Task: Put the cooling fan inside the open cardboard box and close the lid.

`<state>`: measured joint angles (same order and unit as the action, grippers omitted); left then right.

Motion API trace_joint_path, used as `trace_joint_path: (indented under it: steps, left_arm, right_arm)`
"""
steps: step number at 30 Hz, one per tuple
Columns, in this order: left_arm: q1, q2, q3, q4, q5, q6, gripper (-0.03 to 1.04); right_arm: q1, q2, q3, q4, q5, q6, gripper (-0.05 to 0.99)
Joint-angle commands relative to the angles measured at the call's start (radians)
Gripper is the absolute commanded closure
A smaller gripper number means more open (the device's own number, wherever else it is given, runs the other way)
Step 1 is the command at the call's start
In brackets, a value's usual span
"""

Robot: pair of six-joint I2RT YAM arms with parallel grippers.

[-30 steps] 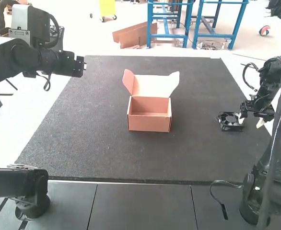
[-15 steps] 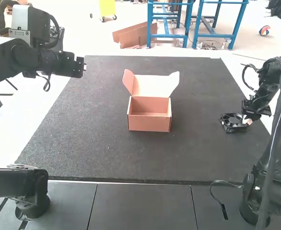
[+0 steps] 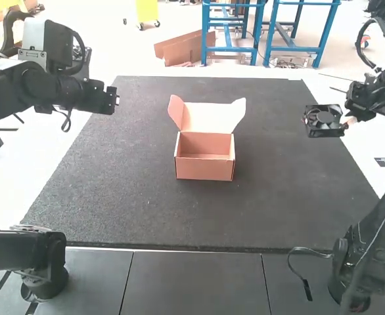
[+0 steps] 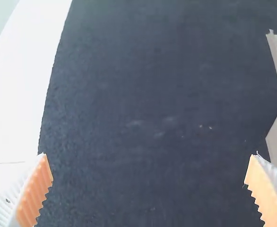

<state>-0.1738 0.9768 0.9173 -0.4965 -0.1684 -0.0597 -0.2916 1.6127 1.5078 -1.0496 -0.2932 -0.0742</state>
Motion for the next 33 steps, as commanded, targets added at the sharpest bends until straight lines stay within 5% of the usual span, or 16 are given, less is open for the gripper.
trace_joint_path:
  steps: [1, 10, 16, 33]
  left_arm:
    - [0.010, -0.009, -0.008, 0.015, 0.001, 0.012, 0.05]
    - [0.010, -0.013, -0.015, 0.016, 0.001, 0.011, 0.05]
    - [0.010, -0.055, -0.017, -0.005, 0.000, 0.008, 0.05]
    - [0.010, -0.158, -0.015, -0.093, 0.000, 0.000, 0.04]
  right_arm:
    - [0.080, -0.096, 0.019, 0.000, -0.101, 0.128, 0.95]
    - [0.480, -0.180, 0.019, 0.046, -0.103, 0.465, 0.95]
    - [0.687, -0.174, -0.008, 0.135, -0.023, 0.610, 0.95]
    - [0.824, 0.101, 0.040, 0.253, 0.054, 0.699, 0.94]
